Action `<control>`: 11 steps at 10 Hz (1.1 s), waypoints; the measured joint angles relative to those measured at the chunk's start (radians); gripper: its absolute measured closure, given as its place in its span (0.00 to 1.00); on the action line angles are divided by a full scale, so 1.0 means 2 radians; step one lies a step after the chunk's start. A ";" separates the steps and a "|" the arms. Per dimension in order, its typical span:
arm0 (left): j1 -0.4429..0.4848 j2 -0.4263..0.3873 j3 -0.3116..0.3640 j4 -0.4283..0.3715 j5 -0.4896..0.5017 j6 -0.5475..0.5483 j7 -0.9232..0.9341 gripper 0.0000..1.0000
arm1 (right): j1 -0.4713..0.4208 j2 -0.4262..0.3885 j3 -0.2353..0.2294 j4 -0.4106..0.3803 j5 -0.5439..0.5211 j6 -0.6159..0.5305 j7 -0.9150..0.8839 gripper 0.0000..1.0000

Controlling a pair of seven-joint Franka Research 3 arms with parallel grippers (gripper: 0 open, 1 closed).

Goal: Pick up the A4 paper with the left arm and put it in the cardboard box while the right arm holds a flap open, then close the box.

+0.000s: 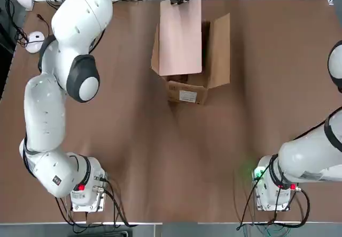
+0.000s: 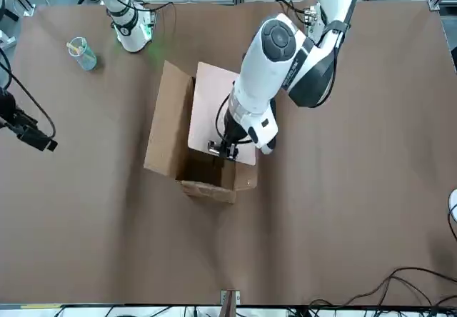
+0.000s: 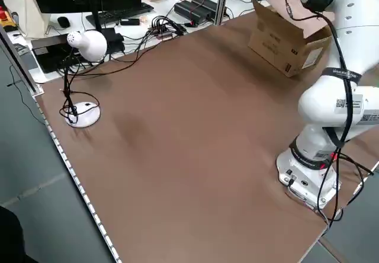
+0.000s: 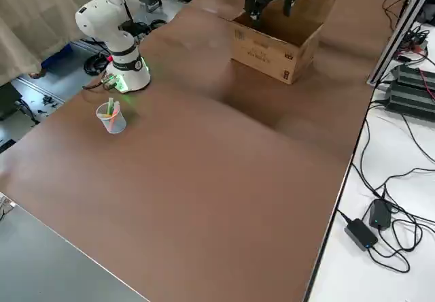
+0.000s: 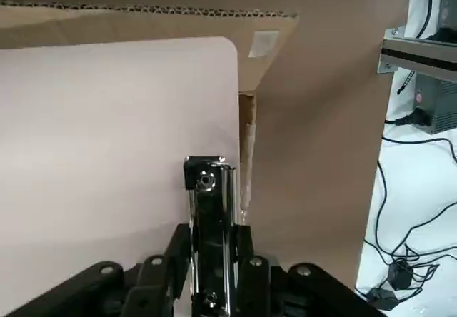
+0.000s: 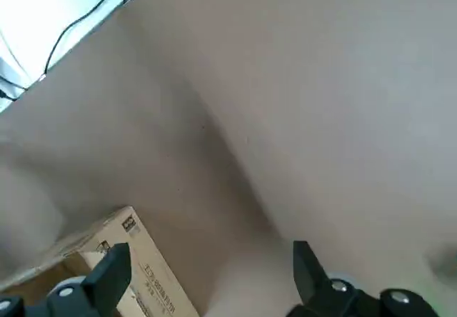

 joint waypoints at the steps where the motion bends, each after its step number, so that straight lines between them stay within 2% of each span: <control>1: 0.000 0.002 0.001 0.000 0.000 0.005 0.000 0.70 | -0.006 0.000 0.000 -0.001 0.000 0.014 0.000 0.00; 6: -0.014 0.013 0.015 0.001 0.000 0.030 -0.002 0.70 | -0.011 0.000 -0.001 -0.002 -0.002 0.030 0.000 0.00; 8: -0.015 0.013 0.016 0.003 0.000 0.034 -0.003 0.70 | -0.011 0.000 0.001 -0.002 -0.018 0.032 -0.001 0.00; 11: -0.015 0.013 0.017 0.005 0.000 0.044 -0.004 0.70 | -0.006 0.000 0.006 -0.002 -0.022 0.032 -0.035 0.00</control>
